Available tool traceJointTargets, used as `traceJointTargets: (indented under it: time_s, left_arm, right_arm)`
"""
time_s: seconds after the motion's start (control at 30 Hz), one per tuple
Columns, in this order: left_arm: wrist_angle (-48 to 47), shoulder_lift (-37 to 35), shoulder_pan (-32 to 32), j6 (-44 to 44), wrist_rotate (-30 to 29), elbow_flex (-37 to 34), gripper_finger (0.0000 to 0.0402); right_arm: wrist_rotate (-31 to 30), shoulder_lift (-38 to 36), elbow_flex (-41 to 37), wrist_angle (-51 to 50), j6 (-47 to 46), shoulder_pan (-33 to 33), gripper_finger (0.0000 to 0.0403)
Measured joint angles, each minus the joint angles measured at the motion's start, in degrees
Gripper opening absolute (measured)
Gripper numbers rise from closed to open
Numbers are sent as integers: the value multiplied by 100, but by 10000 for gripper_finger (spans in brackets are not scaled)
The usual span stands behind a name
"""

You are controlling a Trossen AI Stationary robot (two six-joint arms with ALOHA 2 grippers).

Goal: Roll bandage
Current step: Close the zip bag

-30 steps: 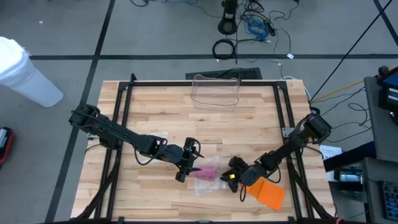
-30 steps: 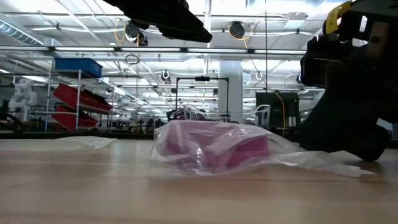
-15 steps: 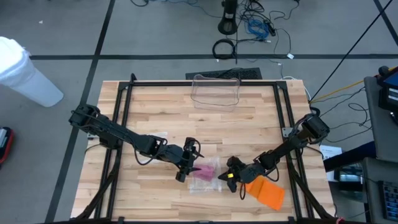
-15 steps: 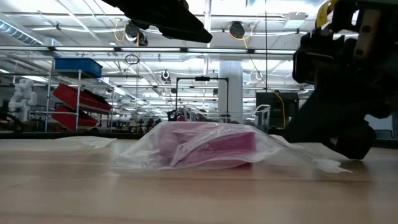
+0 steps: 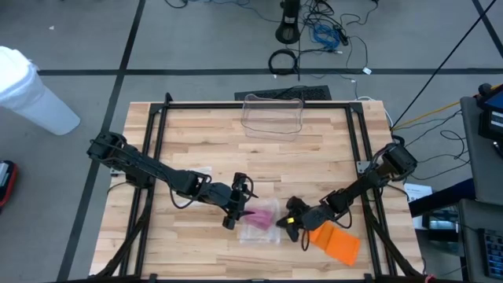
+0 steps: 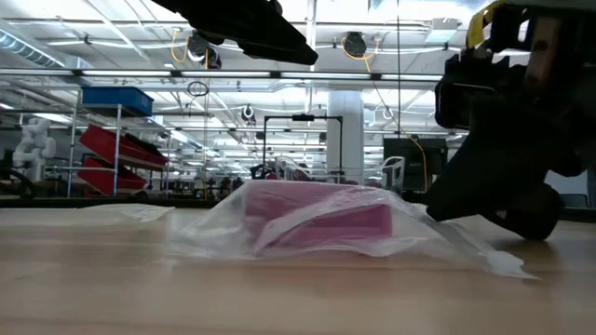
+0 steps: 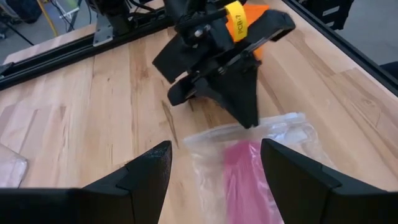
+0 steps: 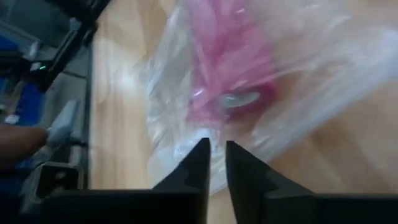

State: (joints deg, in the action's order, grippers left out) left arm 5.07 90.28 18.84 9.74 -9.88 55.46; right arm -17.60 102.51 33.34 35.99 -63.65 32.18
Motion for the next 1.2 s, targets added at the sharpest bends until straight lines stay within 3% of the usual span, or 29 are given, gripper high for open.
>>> traceJointTargets:
  time_s: [0.17, 0.37, 0.53, 0.77, 0.93, 1.07, 1.2]
  left_arm:
    - [13, 0, -6, 0, -4, 0, 253]
    - [64, 0, -8, 11, -206, 0, 253]
    - [64, 0, -8, 15, -235, 0, 253]
    - [60, 0, -8, 17, -235, 0, 253]
    - [46, 0, -8, -23, -235, 0, 253]
    - [43, 0, -8, -26, -238, 0, 253]
    - [43, 0, -8, -27, -240, 0, 253]
  right_arm:
    - [239, -467, -7, -445, -15, -30, 104]
    - [-317, -1181, -7, -2276, -234, -65, 168]
    - [-494, -974, -7, -2113, -477, -23, 189]
    - [-129, -101, 26, -557, -794, -21, 192]
    - [-97, 53, 20, -1, -589, -21, 188]
    - [-146, 23, 15, 22, -469, -61, 156]
    - [-203, 35, 15, -10, -471, -115, 99]
